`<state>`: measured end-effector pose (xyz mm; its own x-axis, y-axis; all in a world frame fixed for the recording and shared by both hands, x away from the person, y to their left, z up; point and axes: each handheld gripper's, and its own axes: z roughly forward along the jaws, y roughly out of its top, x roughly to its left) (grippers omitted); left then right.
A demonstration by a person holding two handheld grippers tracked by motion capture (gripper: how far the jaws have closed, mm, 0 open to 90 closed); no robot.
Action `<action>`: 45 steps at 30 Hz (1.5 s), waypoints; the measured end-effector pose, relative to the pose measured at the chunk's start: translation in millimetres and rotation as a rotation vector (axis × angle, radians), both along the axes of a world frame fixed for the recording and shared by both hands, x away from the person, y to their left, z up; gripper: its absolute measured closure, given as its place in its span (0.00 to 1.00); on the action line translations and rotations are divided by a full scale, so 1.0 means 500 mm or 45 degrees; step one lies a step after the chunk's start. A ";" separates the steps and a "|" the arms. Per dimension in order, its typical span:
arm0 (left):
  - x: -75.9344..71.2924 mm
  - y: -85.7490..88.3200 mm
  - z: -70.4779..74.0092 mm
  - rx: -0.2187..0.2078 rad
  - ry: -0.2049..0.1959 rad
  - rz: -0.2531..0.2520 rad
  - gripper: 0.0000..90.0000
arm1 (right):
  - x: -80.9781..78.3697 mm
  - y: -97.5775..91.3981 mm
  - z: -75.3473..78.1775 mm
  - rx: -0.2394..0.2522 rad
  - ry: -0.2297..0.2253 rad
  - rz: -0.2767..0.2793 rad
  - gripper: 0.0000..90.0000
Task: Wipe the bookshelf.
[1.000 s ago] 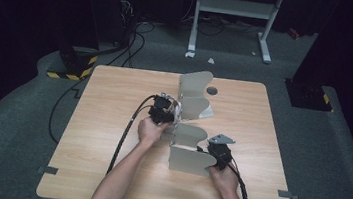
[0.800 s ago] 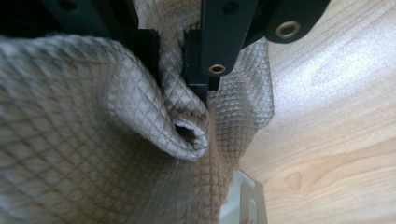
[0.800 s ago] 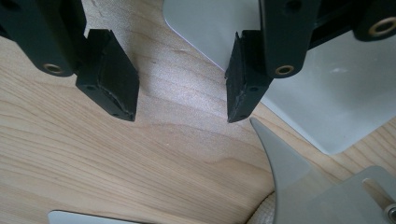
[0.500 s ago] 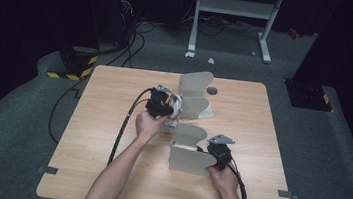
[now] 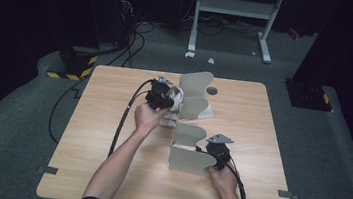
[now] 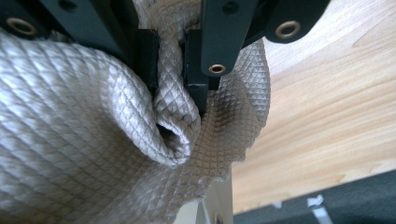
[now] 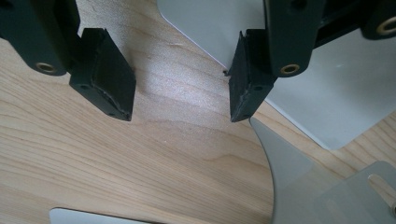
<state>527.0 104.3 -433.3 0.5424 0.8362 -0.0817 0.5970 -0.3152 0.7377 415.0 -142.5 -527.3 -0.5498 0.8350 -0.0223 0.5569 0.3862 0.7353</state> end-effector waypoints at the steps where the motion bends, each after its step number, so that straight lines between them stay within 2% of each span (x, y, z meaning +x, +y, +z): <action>1: 0.001 -0.005 -0.008 0.018 0.009 -0.002 0.88 | -0.001 0.000 0.000 -0.002 -0.004 0.001 0.46; 2: 0.004 -0.014 -0.024 0.039 0.031 -0.008 0.88 | -0.002 0.001 0.000 -0.002 -0.003 -0.002 0.47; 6: 0.009 -0.022 -0.046 0.055 0.067 -0.004 0.88 | -0.003 0.000 0.000 0.000 -0.002 0.005 0.47; 13: 0.005 -0.023 -0.060 0.013 0.089 0.016 0.88 | -0.003 -0.003 0.000 0.001 0.000 0.021 0.47; 18: 0.001 -0.018 -0.068 0.006 0.110 0.020 0.88 | -0.004 -0.004 0.000 0.002 0.000 0.026 0.47; 19: 0.001 -0.019 -0.076 0.035 0.121 0.028 0.88 | -0.004 -0.005 0.000 0.004 0.001 0.031 0.47; 22: 0.000 -0.022 -0.096 0.070 0.147 0.037 0.88 | -0.002 -0.010 0.000 0.011 0.004 0.051 0.47; 23: 0.000 -0.022 -0.096 0.070 0.147 0.037 0.88 | -0.002 -0.011 0.000 0.012 0.006 0.062 0.47; 24: -0.005 -0.024 -0.113 0.077 0.158 0.034 0.88 | -0.002 -0.012 0.000 0.012 0.007 0.066 0.47; 26: -0.007 -0.024 -0.124 0.087 0.174 0.030 0.88 | -0.003 -0.011 0.000 0.009 0.006 0.065 0.47; 29: -0.008 -0.020 -0.129 0.063 0.185 0.037 0.88 | -0.005 -0.011 0.000 0.009 0.006 0.062 0.48; 32: -0.016 -0.026 -0.129 0.031 0.182 0.017 0.88 | -0.006 -0.010 0.000 0.007 0.005 0.068 0.48; 35: -0.034 -0.035 -0.125 0.038 0.144 -0.034 0.88 | -0.008 -0.008 0.000 0.035 0.019 0.141 0.47; 37: -0.044 -0.037 -0.123 0.023 0.126 -0.045 0.88 | -0.016 0.002 0.000 0.026 0.015 0.191 0.47; 40: -0.051 -0.033 -0.118 0.022 0.111 -0.059 0.88 | -0.019 0.008 0.000 0.024 0.016 0.219 0.47; 45: -0.065 -0.026 -0.111 0.019 0.112 -0.064 0.88 | -0.019 0.006 0.000 0.037 0.019 0.225 0.47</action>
<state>494.4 91.2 -488.6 0.5747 0.8097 -0.1187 0.6424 -0.3565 0.6784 405.3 -139.7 -527.5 -0.6882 0.7255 0.0097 0.4932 0.4580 0.7396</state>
